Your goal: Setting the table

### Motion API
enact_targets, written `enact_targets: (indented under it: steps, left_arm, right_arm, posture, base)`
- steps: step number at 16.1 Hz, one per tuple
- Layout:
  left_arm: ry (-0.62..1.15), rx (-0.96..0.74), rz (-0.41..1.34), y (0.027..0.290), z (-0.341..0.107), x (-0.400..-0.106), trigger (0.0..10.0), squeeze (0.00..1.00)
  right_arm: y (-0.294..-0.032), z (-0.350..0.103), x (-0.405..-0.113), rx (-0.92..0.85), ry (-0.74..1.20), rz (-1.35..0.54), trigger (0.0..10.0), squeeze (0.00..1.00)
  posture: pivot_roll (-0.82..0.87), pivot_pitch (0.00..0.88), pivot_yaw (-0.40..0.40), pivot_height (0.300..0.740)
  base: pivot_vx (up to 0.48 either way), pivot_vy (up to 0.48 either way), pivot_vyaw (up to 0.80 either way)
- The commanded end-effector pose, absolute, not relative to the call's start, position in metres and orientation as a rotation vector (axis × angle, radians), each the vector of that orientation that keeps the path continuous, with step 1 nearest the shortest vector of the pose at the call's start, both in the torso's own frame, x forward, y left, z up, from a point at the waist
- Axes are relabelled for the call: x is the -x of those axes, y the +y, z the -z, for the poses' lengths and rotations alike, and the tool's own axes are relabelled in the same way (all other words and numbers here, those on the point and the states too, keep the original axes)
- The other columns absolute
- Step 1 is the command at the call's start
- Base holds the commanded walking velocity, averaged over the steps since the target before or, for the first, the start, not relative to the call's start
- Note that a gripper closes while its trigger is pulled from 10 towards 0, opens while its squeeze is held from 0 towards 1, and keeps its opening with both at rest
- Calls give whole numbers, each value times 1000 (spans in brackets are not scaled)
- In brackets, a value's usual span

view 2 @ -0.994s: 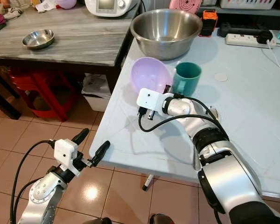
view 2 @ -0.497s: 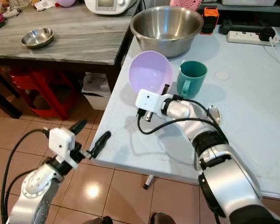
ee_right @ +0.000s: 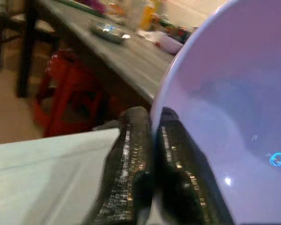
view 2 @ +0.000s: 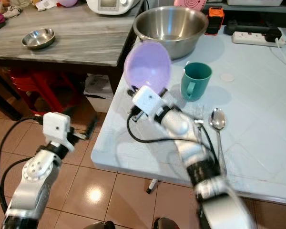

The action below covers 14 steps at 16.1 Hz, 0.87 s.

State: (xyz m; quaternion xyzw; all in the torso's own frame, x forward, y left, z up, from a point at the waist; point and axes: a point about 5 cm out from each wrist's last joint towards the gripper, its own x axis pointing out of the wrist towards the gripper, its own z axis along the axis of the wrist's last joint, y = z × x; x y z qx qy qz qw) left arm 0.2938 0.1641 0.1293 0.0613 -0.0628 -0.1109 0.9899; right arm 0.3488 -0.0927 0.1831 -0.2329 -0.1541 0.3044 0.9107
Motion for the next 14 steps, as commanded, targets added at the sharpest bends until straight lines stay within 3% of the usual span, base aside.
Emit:
enact_targets:
  steps: [1, 2, 3, 4, 10, 14]
  left_arm:
    - [-106, -150, 137, 179, -124, -298, 10000, 0]
    - [-100, -141, 116, 182, -121, -300, 10000, 0]
    - [-95, -134, 104, 183, -120, -302, 10000, 0]
    - [-94, -127, 106, 183, -118, -303, 10000, 0]
    - [-107, -105, 142, 169, -113, -315, 10000, 0]
    - [-115, -90, 133, 169, -110, -314, 10000, 0]
  right_arm:
    - [-98, -190, -341, 399, -345, -546, 157, 0]
    - [-101, -186, -335, 379, -340, -505, 510, 0]
    - [-104, -181, -329, 346, -330, -450, 5922, 0]
    - [-106, -177, -323, 324, -321, -403, 10000, 0]
    - [-113, -167, -301, 278, -271, -275, 10000, 0]
    - [-115, -172, -302, 258, -262, -252, 10000, 0]
  posture:
    - [-104, 121, 76, 740]
    - [-112, 114, 78, 740]
    - [-123, 106, 82, 740]
    - [-131, 96, 85, 740]
    - [-168, 78, 98, 740]
    - [-153, 82, 87, 740]
  base:
    - [0, 0, 0]
    - [0, 0, 0]
    - [0, 0, 0]
    - [0, 0, 0]
    - [0, 0, 0]
    - [0, 257, 0]
